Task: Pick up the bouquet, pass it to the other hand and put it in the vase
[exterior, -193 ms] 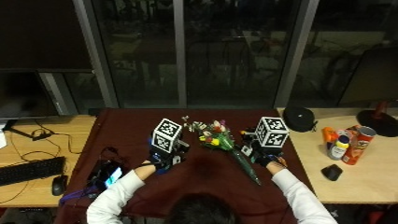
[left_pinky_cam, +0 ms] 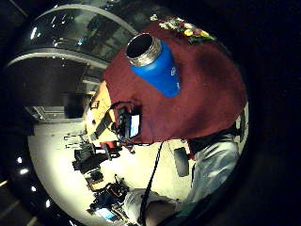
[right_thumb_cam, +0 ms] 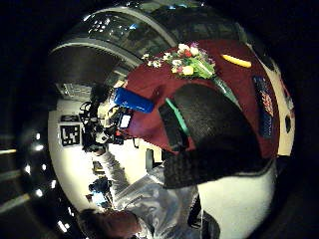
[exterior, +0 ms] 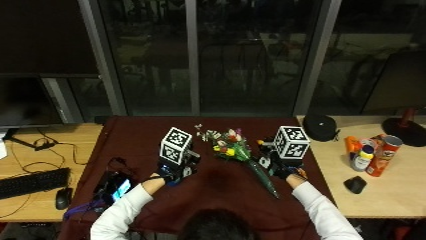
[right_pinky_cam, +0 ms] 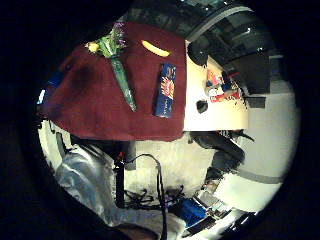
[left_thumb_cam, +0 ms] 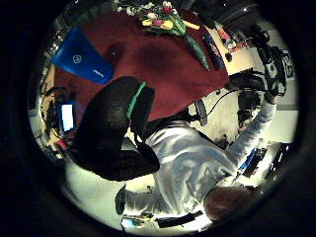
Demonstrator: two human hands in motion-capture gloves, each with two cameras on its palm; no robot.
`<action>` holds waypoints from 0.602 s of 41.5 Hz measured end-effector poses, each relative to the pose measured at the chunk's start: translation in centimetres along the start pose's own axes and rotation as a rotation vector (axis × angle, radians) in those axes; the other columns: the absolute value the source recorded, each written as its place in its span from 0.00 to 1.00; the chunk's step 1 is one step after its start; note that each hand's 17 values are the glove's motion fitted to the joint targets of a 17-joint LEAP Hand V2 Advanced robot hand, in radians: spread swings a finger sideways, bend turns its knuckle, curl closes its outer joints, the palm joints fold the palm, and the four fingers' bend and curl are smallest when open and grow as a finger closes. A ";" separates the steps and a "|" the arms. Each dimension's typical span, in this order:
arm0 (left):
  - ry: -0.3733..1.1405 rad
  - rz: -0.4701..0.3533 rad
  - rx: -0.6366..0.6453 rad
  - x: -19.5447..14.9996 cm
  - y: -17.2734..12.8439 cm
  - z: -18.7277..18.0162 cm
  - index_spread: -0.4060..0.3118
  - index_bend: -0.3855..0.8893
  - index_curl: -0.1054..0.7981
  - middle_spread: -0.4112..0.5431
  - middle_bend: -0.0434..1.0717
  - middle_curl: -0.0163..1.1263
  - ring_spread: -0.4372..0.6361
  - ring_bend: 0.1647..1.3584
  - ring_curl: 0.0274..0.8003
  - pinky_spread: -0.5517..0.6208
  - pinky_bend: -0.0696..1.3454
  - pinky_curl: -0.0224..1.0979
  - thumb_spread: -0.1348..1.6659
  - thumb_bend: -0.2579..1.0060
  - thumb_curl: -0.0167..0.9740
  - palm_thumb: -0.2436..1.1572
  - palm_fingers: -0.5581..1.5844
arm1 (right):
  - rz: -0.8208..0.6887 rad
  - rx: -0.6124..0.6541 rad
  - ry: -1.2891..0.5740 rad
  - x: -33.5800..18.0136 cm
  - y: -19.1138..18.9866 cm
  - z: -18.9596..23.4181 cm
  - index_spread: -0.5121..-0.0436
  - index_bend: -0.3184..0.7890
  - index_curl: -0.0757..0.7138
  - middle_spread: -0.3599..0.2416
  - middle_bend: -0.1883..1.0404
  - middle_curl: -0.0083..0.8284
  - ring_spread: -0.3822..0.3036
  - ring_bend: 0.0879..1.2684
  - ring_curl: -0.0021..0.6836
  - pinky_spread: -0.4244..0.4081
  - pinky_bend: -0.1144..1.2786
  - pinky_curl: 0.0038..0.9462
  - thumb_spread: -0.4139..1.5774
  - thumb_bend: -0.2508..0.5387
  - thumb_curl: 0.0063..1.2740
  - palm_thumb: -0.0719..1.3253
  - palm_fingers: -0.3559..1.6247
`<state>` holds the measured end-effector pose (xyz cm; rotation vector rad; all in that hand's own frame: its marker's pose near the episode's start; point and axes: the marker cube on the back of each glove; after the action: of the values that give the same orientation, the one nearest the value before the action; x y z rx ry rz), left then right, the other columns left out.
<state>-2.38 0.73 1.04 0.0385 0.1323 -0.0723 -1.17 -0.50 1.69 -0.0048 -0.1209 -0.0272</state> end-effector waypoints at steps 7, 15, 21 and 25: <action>-0.125 0.040 -0.021 1.9 0.2 -0.8 0.65 0.38 0.16 0.70 0.25 0.16 0.73 0.38 0.22 0.77 0.42 0.22 0.61 0.26 0.18 0.36 0.30 | 0.014 0.032 0.119 0.5 0.8 -2.5 0.44 0.40 0.24 0.67 0.30 0.16 0.66 0.39 0.34 0.70 0.54 0.28 0.74 0.55 0.11 0.30 0.32; -0.055 0.047 0.028 2.2 -0.1 0.7 0.67 0.41 0.22 0.70 0.27 0.21 0.75 0.40 0.24 0.79 0.40 0.23 0.66 0.23 0.22 0.37 0.31 | 0.056 0.048 0.116 0.7 -0.4 -2.3 0.42 0.38 0.27 0.69 0.32 0.23 0.69 0.42 0.38 0.72 0.53 0.30 0.80 0.50 0.14 0.31 0.33; -0.061 0.063 0.063 2.9 -0.6 1.8 0.68 0.41 0.25 0.69 0.27 0.23 0.75 0.41 0.26 0.79 0.40 0.25 0.68 0.22 0.24 0.38 0.31 | 0.090 0.052 0.135 0.6 -0.2 -2.2 0.46 0.35 0.26 0.69 0.35 0.28 0.70 0.47 0.42 0.74 0.54 0.31 0.81 0.45 0.15 0.31 0.36; -0.074 0.086 0.091 3.8 -1.1 2.3 0.68 0.40 0.27 0.69 0.27 0.24 0.75 0.41 0.27 0.79 0.40 0.26 0.69 0.20 0.25 0.39 0.31 | 0.125 0.064 0.128 0.8 -0.1 -2.4 0.52 0.33 0.25 0.69 0.36 0.31 0.69 0.50 0.45 0.76 0.56 0.33 0.80 0.42 0.17 0.32 0.38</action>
<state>1.58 -0.69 2.81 0.1321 0.0528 0.0066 -0.07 -0.67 -0.56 0.0530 0.0068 0.1013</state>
